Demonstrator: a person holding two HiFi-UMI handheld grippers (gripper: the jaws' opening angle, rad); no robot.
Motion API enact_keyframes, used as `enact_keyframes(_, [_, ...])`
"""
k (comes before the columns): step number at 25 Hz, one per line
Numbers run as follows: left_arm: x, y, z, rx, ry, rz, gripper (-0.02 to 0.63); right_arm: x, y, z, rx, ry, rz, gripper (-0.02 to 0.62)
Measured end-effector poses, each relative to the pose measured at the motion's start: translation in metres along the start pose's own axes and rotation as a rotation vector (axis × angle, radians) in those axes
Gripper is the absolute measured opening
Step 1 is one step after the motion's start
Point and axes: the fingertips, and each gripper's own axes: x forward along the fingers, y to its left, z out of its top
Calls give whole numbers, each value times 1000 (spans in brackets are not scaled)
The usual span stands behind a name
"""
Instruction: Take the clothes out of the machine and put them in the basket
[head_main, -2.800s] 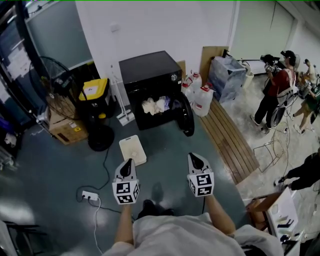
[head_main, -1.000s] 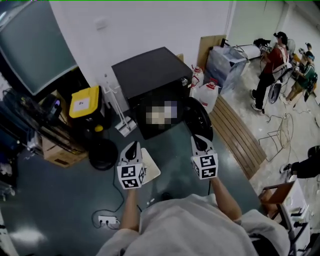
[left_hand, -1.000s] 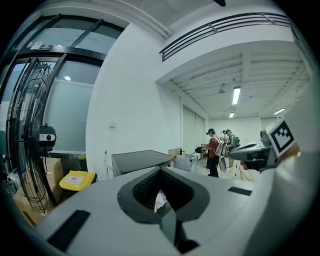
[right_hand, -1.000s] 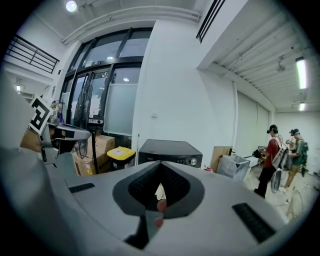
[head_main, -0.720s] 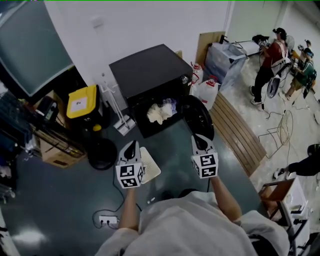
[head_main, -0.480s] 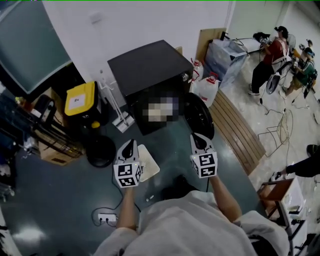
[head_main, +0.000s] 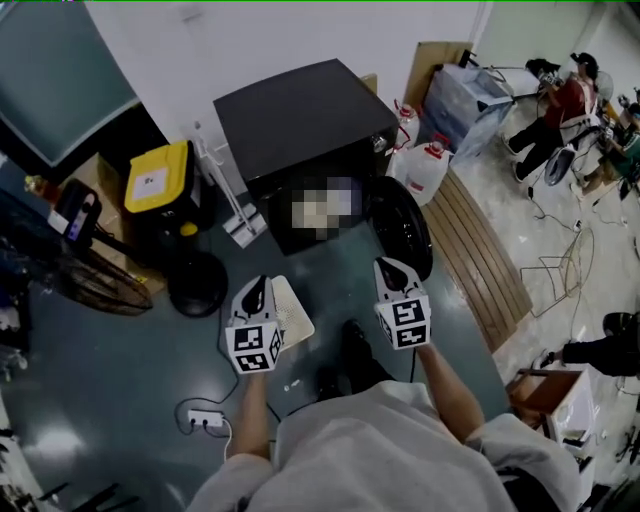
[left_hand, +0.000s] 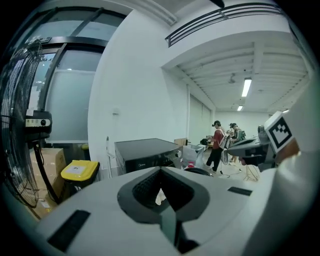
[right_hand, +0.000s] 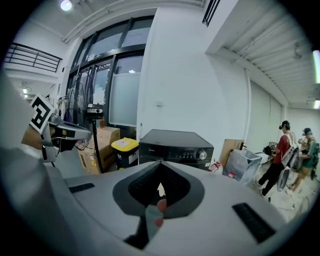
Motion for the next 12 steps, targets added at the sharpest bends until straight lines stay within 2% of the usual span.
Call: enact_keyframes(12, [70,-8,-13,-14,60,73,18,82,-39,-6,-13,33,121,23])
